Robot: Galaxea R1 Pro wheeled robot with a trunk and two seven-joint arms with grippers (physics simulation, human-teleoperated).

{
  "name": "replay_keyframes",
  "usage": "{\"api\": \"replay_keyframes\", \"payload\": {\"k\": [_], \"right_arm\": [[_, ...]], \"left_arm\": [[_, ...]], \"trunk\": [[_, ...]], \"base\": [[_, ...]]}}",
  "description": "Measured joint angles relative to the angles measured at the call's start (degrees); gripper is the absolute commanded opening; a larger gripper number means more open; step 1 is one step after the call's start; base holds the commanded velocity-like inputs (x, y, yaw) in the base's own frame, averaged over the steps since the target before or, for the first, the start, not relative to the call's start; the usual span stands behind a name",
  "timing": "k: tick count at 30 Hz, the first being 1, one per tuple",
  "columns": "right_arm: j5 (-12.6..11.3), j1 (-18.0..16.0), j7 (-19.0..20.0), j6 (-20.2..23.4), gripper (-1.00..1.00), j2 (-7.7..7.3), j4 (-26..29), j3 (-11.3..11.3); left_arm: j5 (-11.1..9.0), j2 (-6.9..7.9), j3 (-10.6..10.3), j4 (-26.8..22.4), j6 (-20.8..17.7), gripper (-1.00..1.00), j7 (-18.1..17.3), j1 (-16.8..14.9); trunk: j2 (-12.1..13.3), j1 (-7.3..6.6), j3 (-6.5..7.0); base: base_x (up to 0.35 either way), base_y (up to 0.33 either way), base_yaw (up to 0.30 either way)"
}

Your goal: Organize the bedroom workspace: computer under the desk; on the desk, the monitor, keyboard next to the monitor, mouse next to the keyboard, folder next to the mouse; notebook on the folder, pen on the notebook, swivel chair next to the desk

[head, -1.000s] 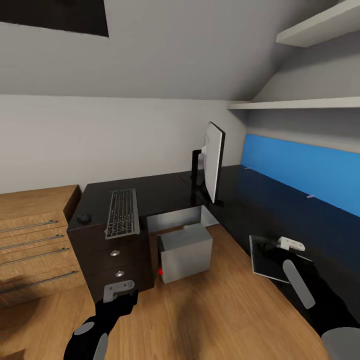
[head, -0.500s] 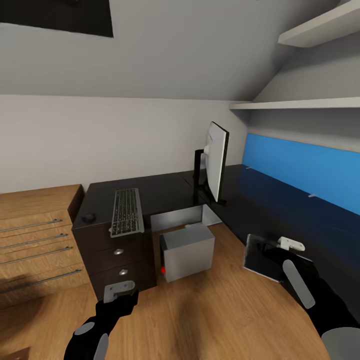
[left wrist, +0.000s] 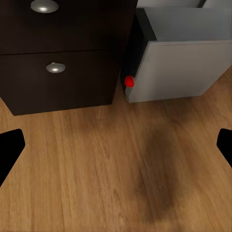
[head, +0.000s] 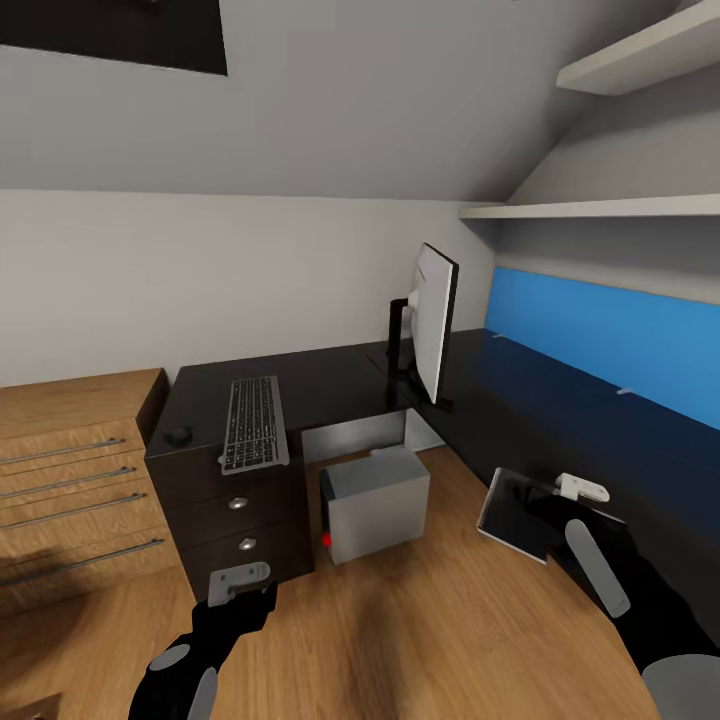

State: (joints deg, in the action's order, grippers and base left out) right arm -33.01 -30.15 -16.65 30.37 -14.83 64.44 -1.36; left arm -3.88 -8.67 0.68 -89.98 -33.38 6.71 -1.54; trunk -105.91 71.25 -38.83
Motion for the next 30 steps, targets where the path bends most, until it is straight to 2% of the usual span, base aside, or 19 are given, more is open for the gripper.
{"api": "replay_keyframes", "payload": {"k": [7,21,30], "right_arm": [[-0.1,0.0,0.0,0.0,1.00,-0.02,0.0,0.1],[-0.4,0.0,0.0,-0.2,1.00,-0.06,-3.7,0.1],[-0.8,0.1,-0.2,-0.3,1.00,-0.06,-3.7,0.1]], "left_arm": [[0.0,0.00,0.0,0.0,0.0,1.00,0.0,0.0],[0.1,-0.04,0.0,0.0,0.0,1.00,0.1,0.0],[0.1,-0.04,0.0,0.0,0.1,1.00,0.1,0.0]], "trunk": [[0.0,0.00,0.00],[5.6,-3.07,2.51],[9.2,-5.04,4.11]], "base": [[0.000,0.000,0.000],[0.000,0.000,0.000],[0.000,0.000,0.000]]}}
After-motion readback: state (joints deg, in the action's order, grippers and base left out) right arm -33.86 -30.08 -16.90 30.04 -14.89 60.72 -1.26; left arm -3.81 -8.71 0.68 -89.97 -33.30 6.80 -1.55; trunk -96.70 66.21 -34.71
